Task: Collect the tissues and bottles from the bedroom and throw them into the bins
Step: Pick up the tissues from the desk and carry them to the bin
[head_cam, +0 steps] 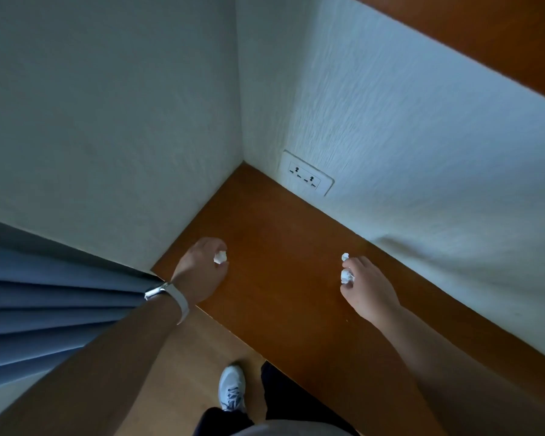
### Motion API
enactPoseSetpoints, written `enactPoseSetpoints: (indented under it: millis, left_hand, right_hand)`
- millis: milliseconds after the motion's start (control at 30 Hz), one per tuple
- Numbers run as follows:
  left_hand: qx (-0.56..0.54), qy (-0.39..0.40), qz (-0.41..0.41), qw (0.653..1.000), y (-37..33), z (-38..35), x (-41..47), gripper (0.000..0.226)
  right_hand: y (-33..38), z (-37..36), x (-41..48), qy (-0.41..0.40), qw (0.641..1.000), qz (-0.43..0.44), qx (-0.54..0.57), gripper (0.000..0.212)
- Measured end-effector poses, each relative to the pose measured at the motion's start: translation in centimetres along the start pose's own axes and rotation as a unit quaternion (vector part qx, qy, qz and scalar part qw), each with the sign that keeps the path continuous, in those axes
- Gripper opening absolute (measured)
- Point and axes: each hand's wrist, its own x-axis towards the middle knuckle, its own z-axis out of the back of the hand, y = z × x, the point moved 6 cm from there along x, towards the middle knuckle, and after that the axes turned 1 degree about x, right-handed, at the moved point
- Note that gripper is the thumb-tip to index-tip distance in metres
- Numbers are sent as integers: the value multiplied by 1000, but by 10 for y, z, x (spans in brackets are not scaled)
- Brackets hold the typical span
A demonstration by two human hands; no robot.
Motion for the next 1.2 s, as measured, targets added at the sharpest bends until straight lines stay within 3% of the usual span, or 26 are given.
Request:
enactPoseSetpoints:
  millis: [233, 633, 1200]
  left_hand:
    - [-32, -10, -54, 998, -40, 21, -33, 31]
    - [-34, -18, -219, 975, -102, 54, -102, 35]
    - [57, 64, -388, 918, -210, 13, -196, 34]
  right_hand:
    - [35, 26, -39, -49, 997, 33, 39, 34]
    - [75, 80, -153, -185, 979, 44, 74, 37]
    - [10, 84, -295, -277, 948, -53, 150, 31]
